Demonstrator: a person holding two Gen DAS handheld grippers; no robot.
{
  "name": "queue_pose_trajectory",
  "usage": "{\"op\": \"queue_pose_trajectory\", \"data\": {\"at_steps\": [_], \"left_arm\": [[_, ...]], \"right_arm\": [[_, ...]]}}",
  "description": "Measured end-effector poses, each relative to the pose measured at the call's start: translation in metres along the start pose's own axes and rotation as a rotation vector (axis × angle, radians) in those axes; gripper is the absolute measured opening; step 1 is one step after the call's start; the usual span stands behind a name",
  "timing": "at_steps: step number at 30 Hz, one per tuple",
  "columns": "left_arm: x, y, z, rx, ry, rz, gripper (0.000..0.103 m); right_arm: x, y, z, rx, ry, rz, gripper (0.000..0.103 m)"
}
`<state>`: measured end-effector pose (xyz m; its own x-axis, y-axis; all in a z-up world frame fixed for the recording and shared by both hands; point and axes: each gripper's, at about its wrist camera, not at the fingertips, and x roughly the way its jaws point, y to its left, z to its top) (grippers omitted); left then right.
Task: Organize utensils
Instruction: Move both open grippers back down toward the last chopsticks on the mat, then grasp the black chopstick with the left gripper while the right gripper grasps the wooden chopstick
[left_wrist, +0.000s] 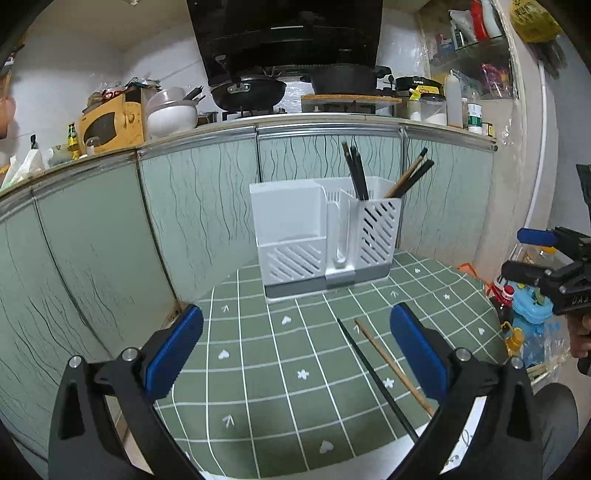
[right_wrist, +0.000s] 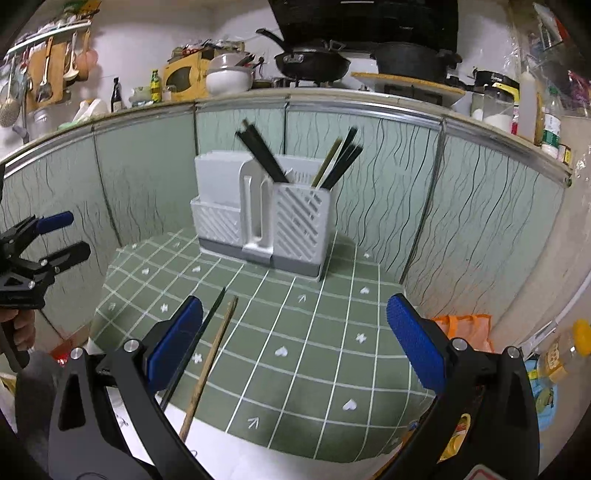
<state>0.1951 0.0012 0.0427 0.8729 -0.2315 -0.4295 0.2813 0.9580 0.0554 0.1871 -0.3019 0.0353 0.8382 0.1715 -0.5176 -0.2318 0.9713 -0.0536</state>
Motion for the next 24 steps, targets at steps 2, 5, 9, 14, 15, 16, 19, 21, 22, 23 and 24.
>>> {"op": "queue_pose_trajectory", "data": {"at_steps": [2,5,9,14,15,16,19,21,22,23,24], "left_arm": [[0.001,0.000,-0.009,-0.006,0.002,0.000,0.098],[0.004,-0.003,-0.023,0.000,0.015,0.003,0.098],[0.006,-0.008,-0.040,0.004,0.024,0.008,0.098],[0.012,-0.011,-0.064,-0.013,0.057,-0.010,0.098],[0.013,-0.011,-0.070,-0.014,0.065,-0.012,0.098],[0.014,-0.012,-0.074,-0.015,0.071,-0.013,0.098],[0.018,-0.013,-0.088,-0.032,0.095,-0.020,0.098],[0.020,-0.013,-0.096,-0.039,0.104,-0.020,0.098],[0.020,-0.013,-0.100,-0.042,0.110,-0.020,0.098],[0.021,-0.013,-0.103,-0.045,0.113,-0.018,0.098],[0.021,-0.013,-0.105,-0.047,0.115,-0.016,0.098]], "right_arm": [[0.005,0.005,-0.010,-0.013,0.011,0.000,0.096],[0.011,0.009,-0.025,-0.018,0.033,0.017,0.096],[0.018,0.017,-0.041,-0.033,0.059,0.026,0.096],[0.027,0.022,-0.060,-0.019,0.086,0.045,0.096],[0.029,0.024,-0.064,-0.016,0.093,0.047,0.096],[0.030,0.025,-0.067,-0.014,0.095,0.050,0.096],[0.031,0.029,-0.075,-0.009,0.099,0.063,0.095],[0.031,0.033,-0.081,-0.011,0.100,0.070,0.095],[0.030,0.035,-0.084,-0.016,0.100,0.069,0.095],[0.030,0.037,-0.086,-0.018,0.100,0.069,0.094],[0.029,0.039,-0.089,-0.022,0.101,0.070,0.094]]}}
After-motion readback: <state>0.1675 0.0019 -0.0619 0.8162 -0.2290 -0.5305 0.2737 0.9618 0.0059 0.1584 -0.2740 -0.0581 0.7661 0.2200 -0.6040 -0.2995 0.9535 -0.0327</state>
